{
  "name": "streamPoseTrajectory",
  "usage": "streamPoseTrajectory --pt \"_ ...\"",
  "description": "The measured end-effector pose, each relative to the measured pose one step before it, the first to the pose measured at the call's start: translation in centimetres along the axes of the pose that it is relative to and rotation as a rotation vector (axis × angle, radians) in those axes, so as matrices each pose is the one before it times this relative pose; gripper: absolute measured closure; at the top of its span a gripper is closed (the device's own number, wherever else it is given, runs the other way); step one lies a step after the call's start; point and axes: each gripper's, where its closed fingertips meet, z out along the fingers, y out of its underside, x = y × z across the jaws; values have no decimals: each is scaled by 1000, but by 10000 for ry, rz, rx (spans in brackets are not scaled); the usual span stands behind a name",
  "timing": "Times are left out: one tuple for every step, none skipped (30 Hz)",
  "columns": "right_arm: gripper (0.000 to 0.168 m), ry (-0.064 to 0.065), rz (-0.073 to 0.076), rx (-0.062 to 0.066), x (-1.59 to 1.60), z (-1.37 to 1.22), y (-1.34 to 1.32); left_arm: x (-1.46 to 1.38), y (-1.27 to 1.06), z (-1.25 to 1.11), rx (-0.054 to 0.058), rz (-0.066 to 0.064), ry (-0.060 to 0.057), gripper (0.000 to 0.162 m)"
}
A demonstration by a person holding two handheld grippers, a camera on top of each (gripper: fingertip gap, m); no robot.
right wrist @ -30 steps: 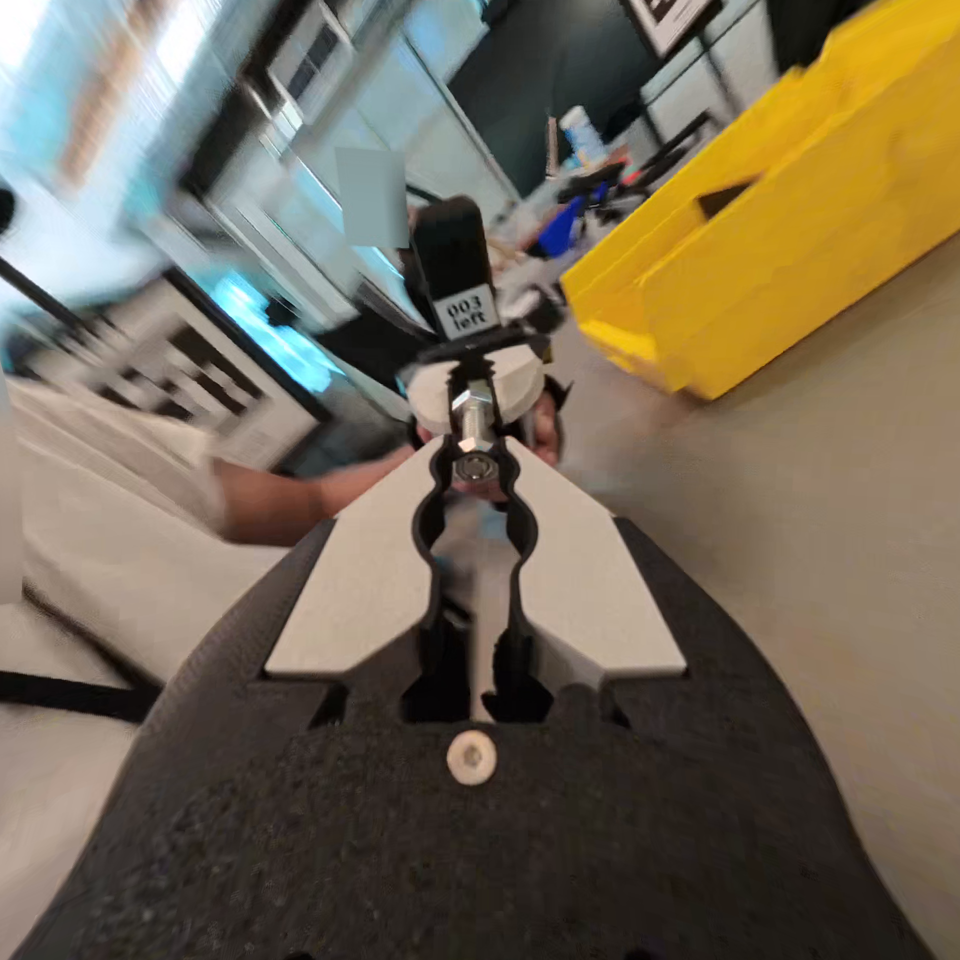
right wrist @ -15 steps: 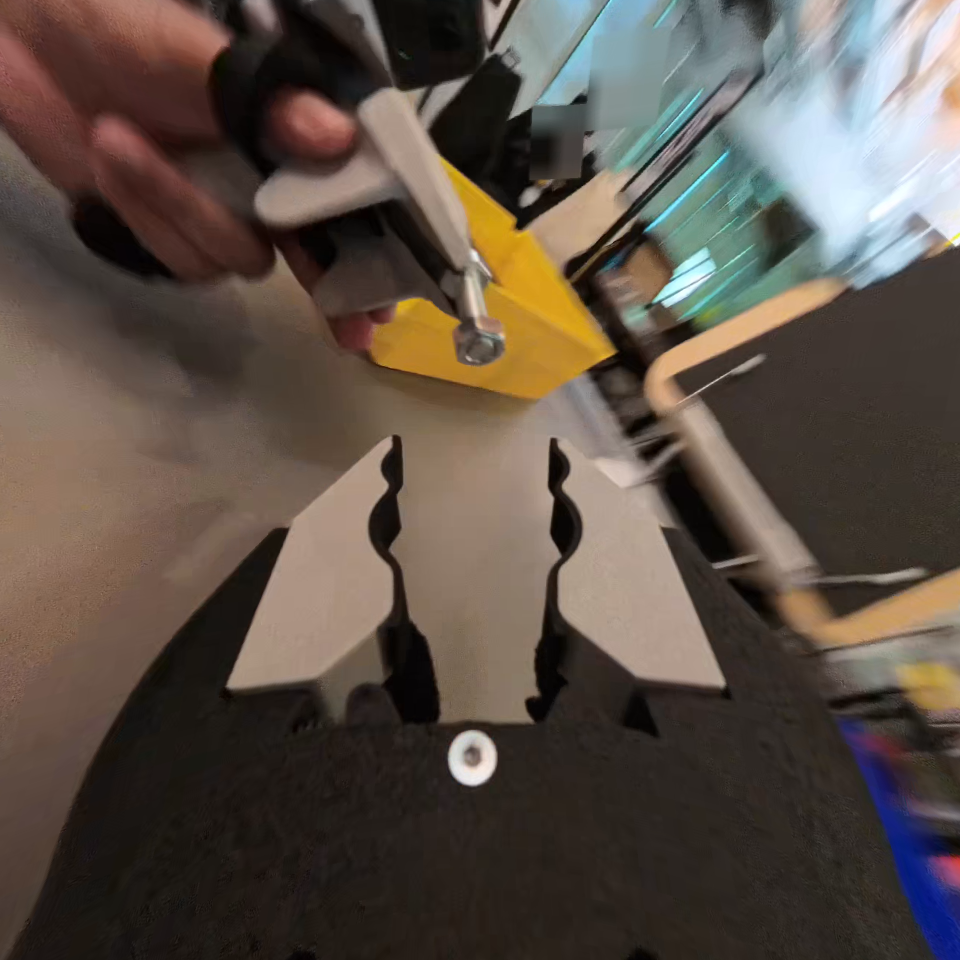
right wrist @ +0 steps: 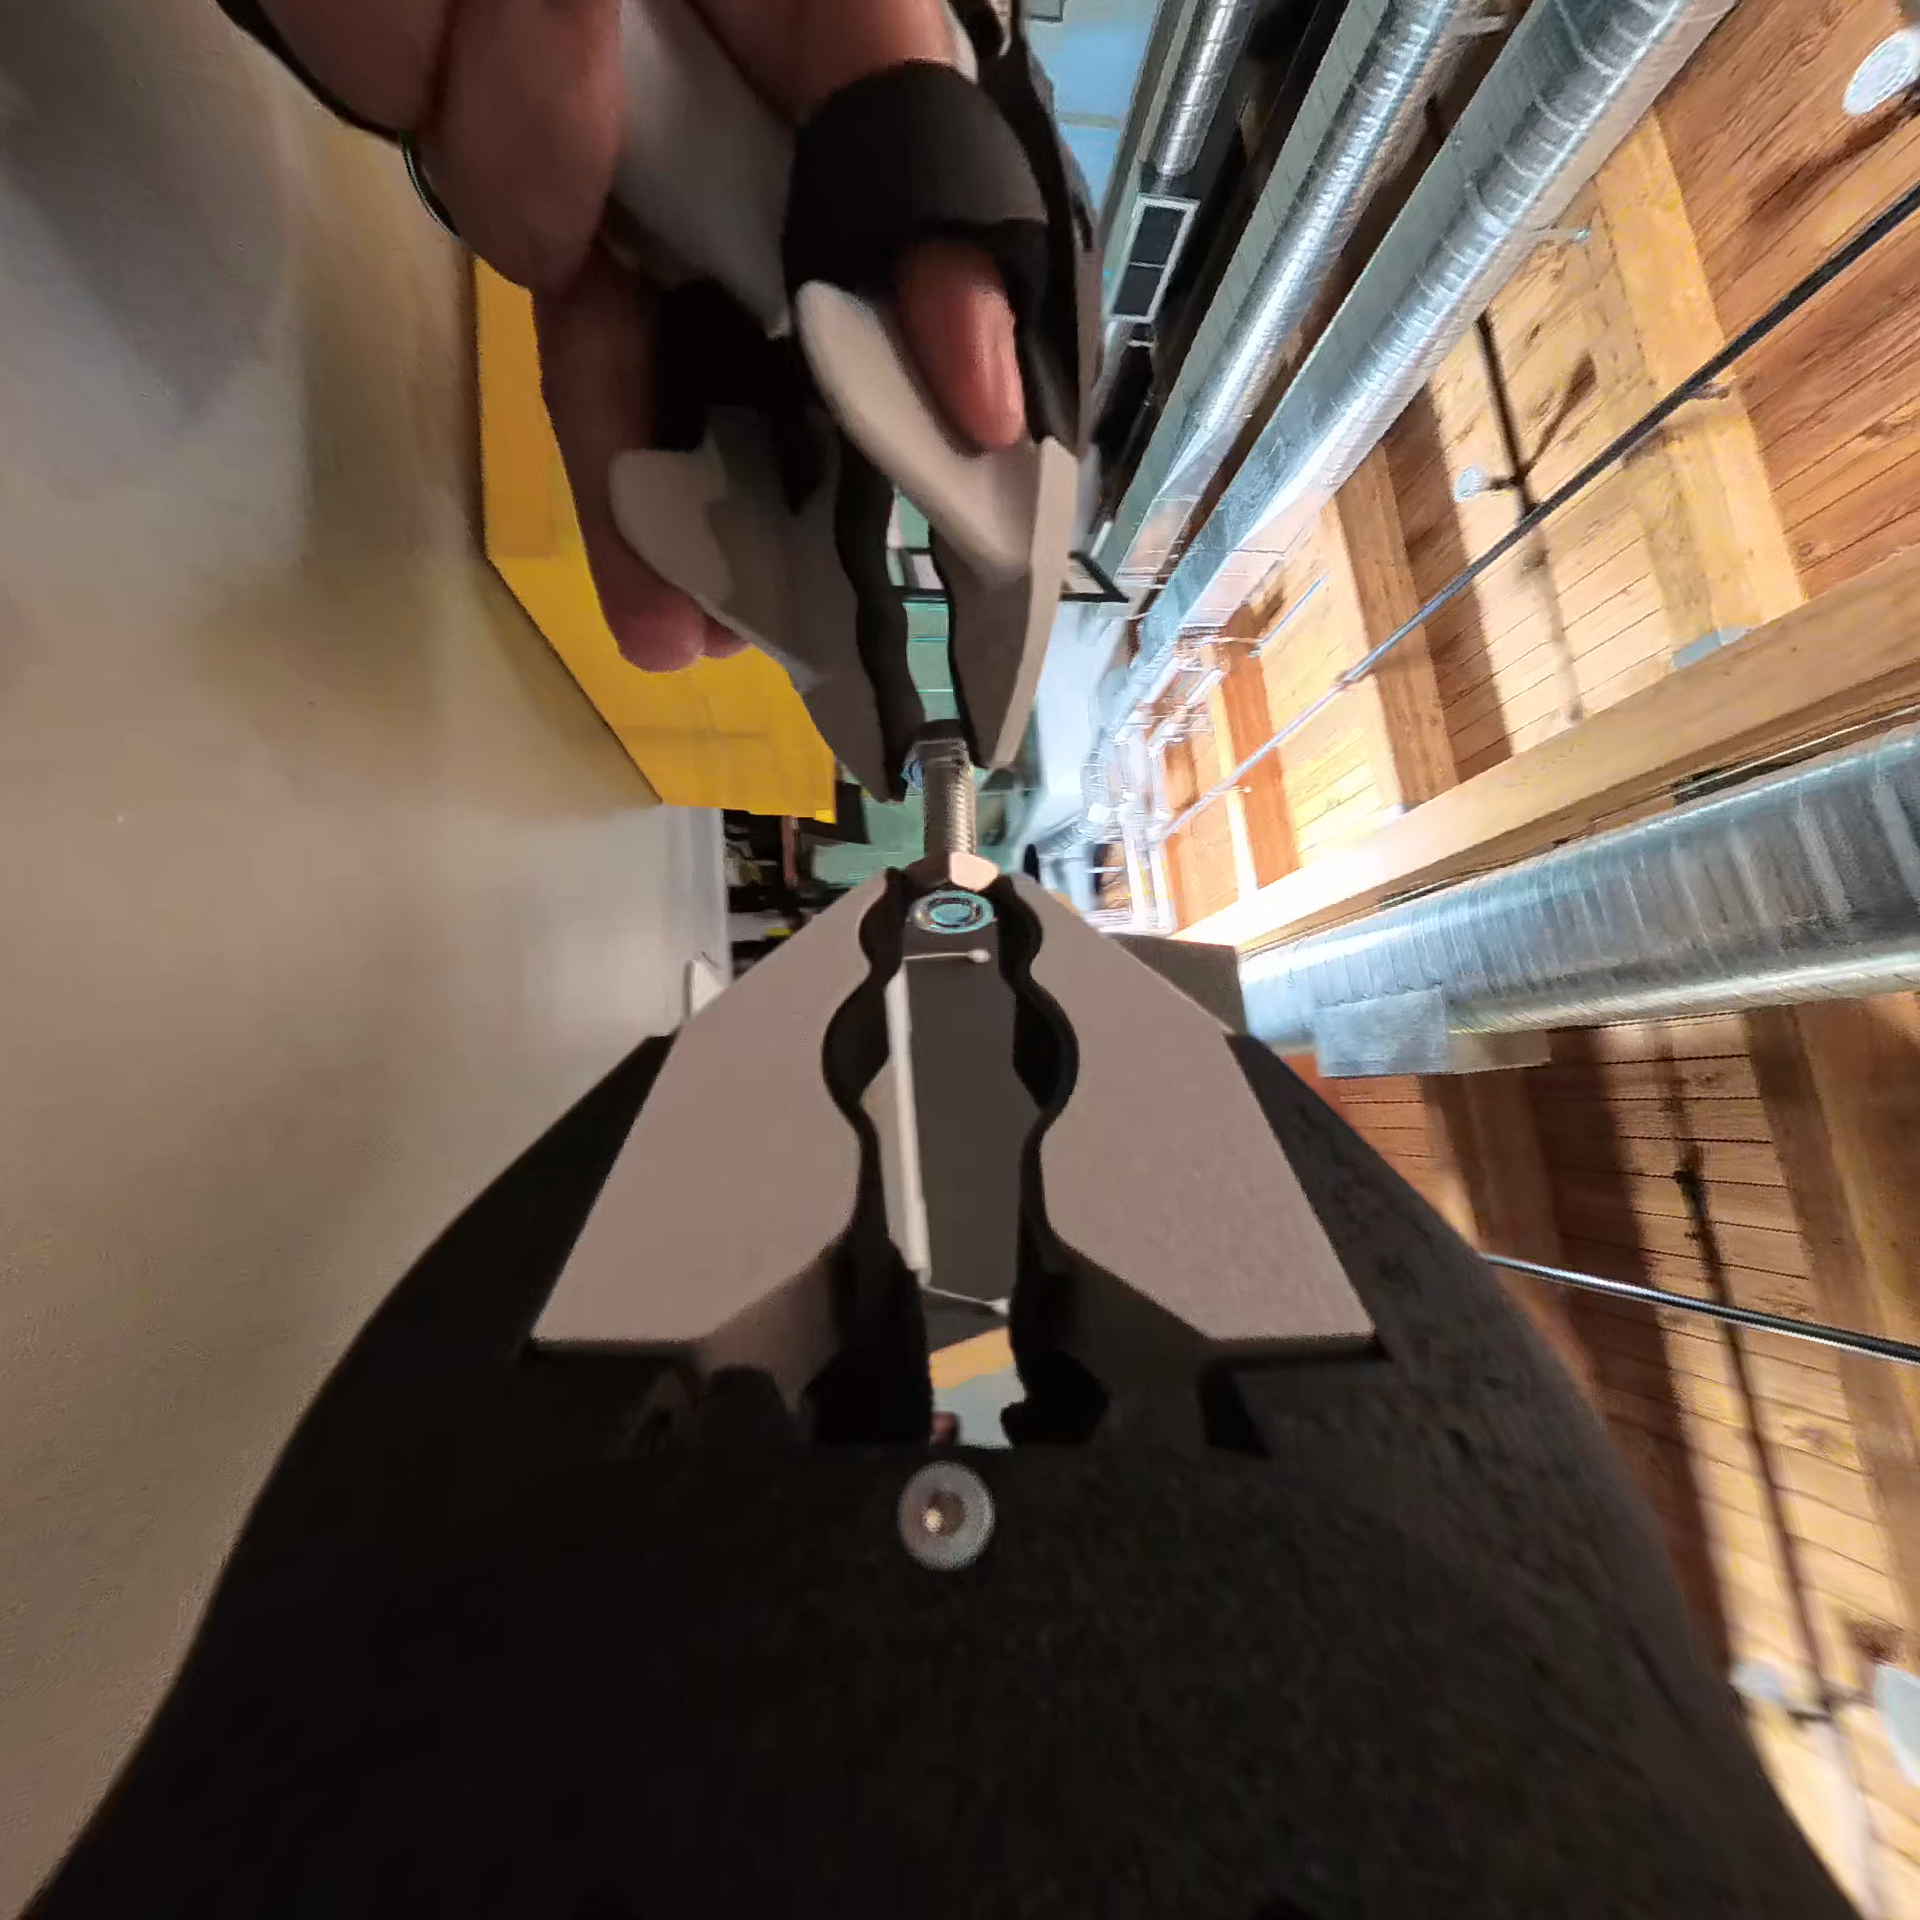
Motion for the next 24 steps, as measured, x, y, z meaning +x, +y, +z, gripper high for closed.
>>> streamPoseTrajectory --pt "152 -310 613 -1 -158 -48 25 -57 96 24 -91 128 -78 145" --pt "152 -382 985 24 -99 -46 31 23 49 26 -73 230 -87 145" --pt "152 -474 1288 127 -71 -26 -55 74 3 15 -56 280 -86 145" --pt "151 -711 1573 132 -179 -17 -26 34 33 -8 -76 268 -102 145" --pt "151 -830 1756 114 -185 -15 -2 44 24 0 -52 226 -86 145" --pt "151 -818 2004 205 -113 -16 -108 113 -78 -3 29 161 -18 145" --pt "151 -869 2124 321 -107 -18 -198 142 -123 -20 60 109 25 145" --pt "152 -925 2202 307 -153 40 -108 37 -80 -24 32 98 -8 145" --pt "152 -981 2264 210 -169 95 47 -44 1 -34 -24 124 -51 145" --pt "152 -1000 2293 233 -106 40 -41 -22 25 -37 -46 141 -33 145" --pt "152 -1044 2400 297 -159 63 -138 13 -57 -48 -1 129 -18 145" --pt "152 -1059 2365 231 -160 79 -74 -24 -79 -43 11 135 -65 145" --pt "152 -990 2256 240 -50 22 -124 -86 24 -20 -44 167 -116 145" --pt "152 -854 1927 309 14 -40 -161 -130 70 -7 -73 195 -146 145" --pt "152 -577 1347 174 158 15 70 -163 59 -14 -67 183 -151 145" --pt "152 -307 753 126 144 31 63 -101 46 -29 -51 72 -73 145" --pt "152 -27 186 40 51 66 47 -37 -19 -57 25 -98 36 145" --pt "152 180 -398 -11 -94 87 -2 35 -166 -56 131 -194 104 145" --pt "148 227 -829 -85 -275 48 1 96 -252 -50 190 -218 138 145" --pt "135 382 -1119 -169 -184 9 -8 102 -258 -71 187 -223 153 145" --pt "127 629 -1400 -345 63 -53 215 57 -239 -123 166 -210 133 145" --pt "122 718 -1498 -381 154 -69 290 -4 -218 -147 150 -195 94 145" --pt "119 743 -1577 -358 182 -67 280 -39 -200 -159 136 -190 72 145" --pt "117 1027 -1797 -459 541 -55 419 -46 -193 -142 133 -192 67 145"
